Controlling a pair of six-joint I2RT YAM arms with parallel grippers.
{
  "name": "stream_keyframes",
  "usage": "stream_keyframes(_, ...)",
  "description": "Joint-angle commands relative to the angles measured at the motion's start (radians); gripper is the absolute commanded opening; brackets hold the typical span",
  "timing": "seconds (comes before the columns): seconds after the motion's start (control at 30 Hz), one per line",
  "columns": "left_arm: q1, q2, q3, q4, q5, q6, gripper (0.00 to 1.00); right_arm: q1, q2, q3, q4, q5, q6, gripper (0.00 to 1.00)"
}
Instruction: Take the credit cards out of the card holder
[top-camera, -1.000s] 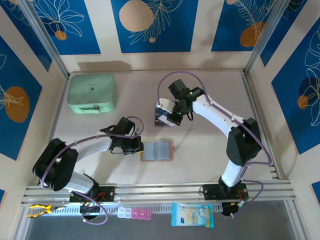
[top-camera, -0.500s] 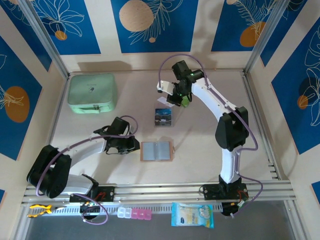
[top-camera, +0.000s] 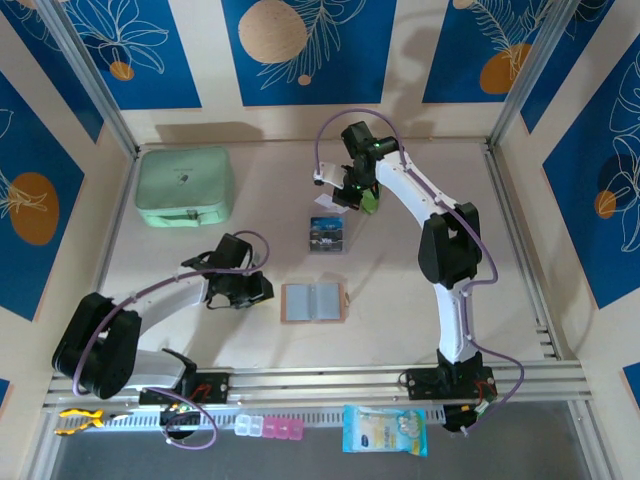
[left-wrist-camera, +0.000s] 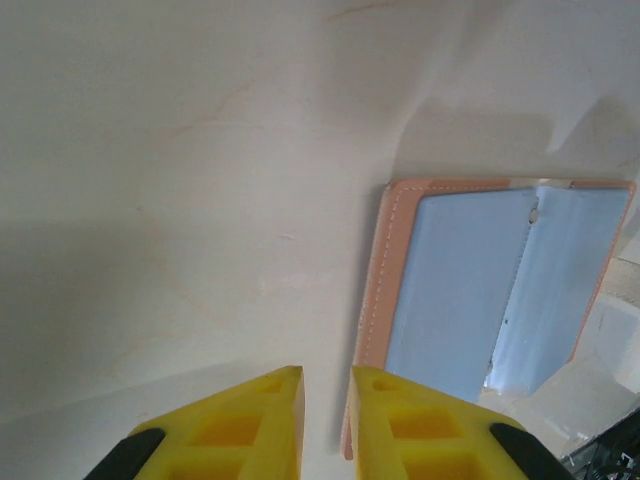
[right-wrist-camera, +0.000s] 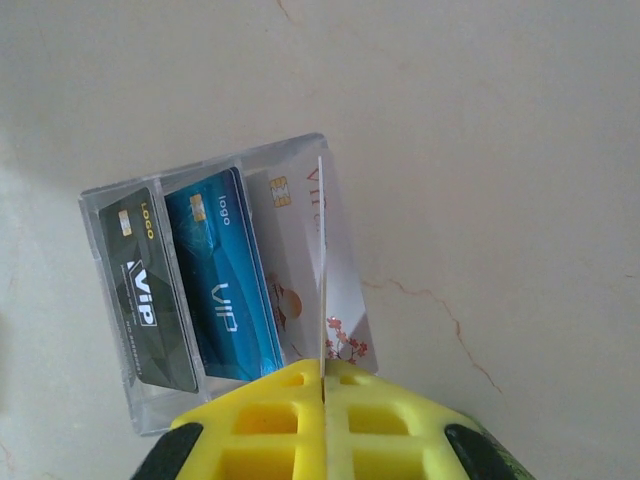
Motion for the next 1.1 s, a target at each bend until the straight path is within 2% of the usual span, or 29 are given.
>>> stream_keyframes(0.0,0.018,-0.014,-0.012,-0.026,-0.007,0.024,0.2,-0.004,0.016,0.031,-0.016,-0.025,-0.013,0.1)
stream_keyframes(0.13,0.03,-0.012,-0.007,-0.03,-0.007,0.035,0.22,-0.006,0.001,0.028,0.007,-0.004,0.0,0.19)
stream_keyframes(0.37,0.073,-0.023,0.018,-0.064,-0.012,0.076,0.3,-0.023,-0.091,-0.057,0.073,0.024,0.039,0.21)
stream_keyframes(0.43,0.089,-0.024,0.03,-0.081,-0.03,0.099,0.35,-0.031,-0.133,-0.11,0.106,0.025,0.066,0.22)
stream_keyframes(0.57,0.131,-0.022,0.064,-0.127,-0.083,0.16,0.48,-0.046,-0.241,-0.255,0.187,0.026,0.133,0.31)
stream_keyframes(0.6,0.144,-0.023,0.076,-0.141,-0.103,0.172,0.53,-0.051,-0.271,-0.298,0.216,0.028,0.155,0.34)
stream_keyframes(0.63,0.153,-0.025,0.084,-0.151,-0.118,0.185,0.65,-0.056,-0.299,-0.338,0.24,0.029,0.175,0.37)
stream_keyframes(0.7,0.177,-0.032,0.103,-0.17,-0.162,0.214,0.83,-0.069,-0.361,-0.427,0.297,0.033,0.229,0.54)
stream_keyframes(0.73,0.188,-0.034,0.11,-0.173,-0.18,0.226,0.89,-0.074,-0.387,-0.465,0.316,0.029,0.253,0.63)
stream_keyframes(0.77,0.201,-0.034,0.119,-0.177,-0.202,0.239,0.94,-0.081,-0.416,-0.507,0.339,0.027,0.278,0.79)
stream_keyframes(0.8,0.214,-0.029,0.127,-0.178,-0.22,0.254,0.97,-0.089,-0.445,-0.549,0.365,0.031,0.306,0.88)
stream_keyframes(0.87,0.236,-0.015,0.149,-0.189,-0.26,0.283,0.99,-0.103,-0.493,-0.627,0.413,0.041,0.355,0.99)
stream_keyframes(1.07,0.266,-0.04,0.158,-0.126,-0.413,0.405,0.99,-0.174,-0.61,-0.844,0.554,0.085,0.53,0.99)
